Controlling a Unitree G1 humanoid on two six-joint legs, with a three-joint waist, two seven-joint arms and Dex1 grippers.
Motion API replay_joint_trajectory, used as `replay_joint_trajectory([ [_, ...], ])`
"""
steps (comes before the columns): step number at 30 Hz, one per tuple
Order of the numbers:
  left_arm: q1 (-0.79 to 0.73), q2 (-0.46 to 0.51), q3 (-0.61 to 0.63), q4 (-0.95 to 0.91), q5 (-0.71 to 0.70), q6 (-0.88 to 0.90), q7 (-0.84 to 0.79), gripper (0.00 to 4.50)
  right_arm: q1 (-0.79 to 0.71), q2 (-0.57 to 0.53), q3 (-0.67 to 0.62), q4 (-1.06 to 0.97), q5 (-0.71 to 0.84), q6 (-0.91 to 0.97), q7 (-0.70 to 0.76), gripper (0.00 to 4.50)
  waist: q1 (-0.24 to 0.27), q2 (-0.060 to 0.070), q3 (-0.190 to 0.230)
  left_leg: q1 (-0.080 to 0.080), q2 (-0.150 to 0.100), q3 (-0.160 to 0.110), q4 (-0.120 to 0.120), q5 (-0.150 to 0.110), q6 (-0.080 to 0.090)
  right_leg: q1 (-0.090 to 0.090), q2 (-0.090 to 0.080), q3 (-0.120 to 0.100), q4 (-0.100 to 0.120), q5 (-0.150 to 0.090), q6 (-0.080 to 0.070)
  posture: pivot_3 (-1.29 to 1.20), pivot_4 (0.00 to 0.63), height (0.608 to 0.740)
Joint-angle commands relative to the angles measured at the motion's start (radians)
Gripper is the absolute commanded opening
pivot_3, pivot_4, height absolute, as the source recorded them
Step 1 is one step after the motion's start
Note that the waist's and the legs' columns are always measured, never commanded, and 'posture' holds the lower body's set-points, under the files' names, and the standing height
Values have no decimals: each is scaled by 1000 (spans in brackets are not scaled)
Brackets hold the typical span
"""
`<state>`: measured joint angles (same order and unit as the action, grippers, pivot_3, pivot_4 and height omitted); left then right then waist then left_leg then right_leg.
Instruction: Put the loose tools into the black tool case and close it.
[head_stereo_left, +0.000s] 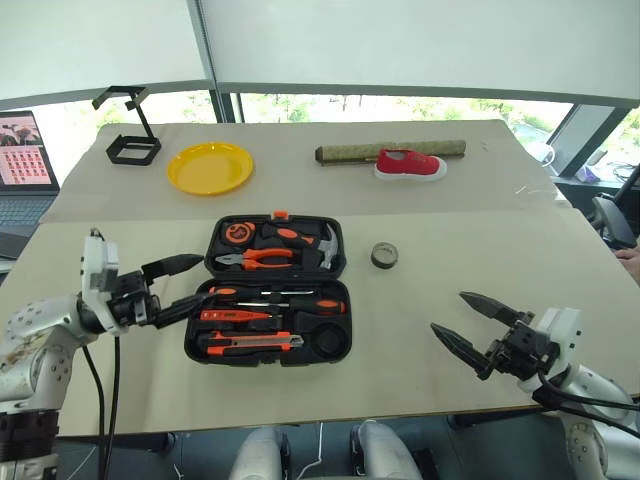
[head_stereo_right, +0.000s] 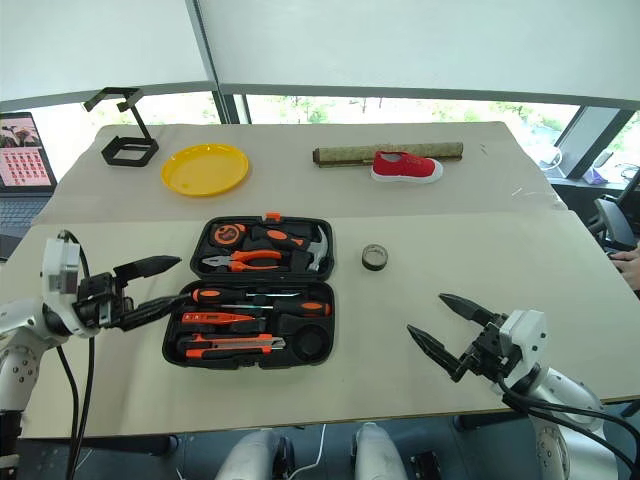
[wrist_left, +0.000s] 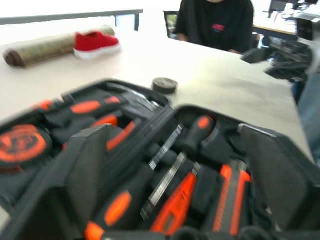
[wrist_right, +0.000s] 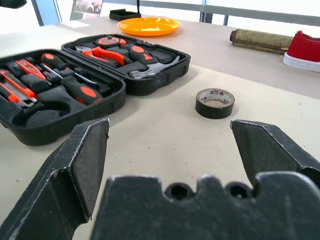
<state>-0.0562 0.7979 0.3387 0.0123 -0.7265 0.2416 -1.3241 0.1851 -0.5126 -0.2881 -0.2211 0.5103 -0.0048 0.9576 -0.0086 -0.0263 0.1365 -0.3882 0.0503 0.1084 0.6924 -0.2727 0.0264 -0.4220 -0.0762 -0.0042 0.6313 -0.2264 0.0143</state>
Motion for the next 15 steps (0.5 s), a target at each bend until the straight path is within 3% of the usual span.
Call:
replay_joint_trajectory([
  [1, -18, -2, 45, -1, -12, -15, 0, 4380, -162, -63, 31, -11, -5, 76, -31, 4500, -2, 0, 0, 0, 0, 0, 0, 0, 0, 0, 0, 0, 0, 0, 0, 0, 150, 740],
  [5, -23, -11, 56, 15, -73, 80, 5, 4380, -365, -162, 145, 14, -61, 283, -59, 4500, -5, 0, 0, 0, 0, 2, 0, 0, 0, -1, 0, 4, 0, 1, 1, 0, 150, 740],
  [7, -26, -21, 52, 39, -42, 46, -4, 4380, -472, -188, 211, 43, -76, 354, -38, 4500, -5, 0, 0, 0, 0, 2, 0, 0, 0, -2, 0, 4, 0, 1, 0, 0, 150, 740],
  [9, -36, -32, 16, 41, 9, -26, -44, 4380, -648, -213, 358, 155, -182, 416, 25, 4500, -5, 0, 1, 0, 0, 2, -1, 0, 0, -2, 1, 3, 0, 1, 0, 0, 150, 740],
  [15, -99, -84, -65, 5, 57, -113, -86, 4380, -900, -205, 594, 441, -404, 383, 116, 4500, 9, 0, 1, -4, -2, 5, 0, -1, 1, -4, 0, 1, -2, 1, 0, 0, 150, 740],
])
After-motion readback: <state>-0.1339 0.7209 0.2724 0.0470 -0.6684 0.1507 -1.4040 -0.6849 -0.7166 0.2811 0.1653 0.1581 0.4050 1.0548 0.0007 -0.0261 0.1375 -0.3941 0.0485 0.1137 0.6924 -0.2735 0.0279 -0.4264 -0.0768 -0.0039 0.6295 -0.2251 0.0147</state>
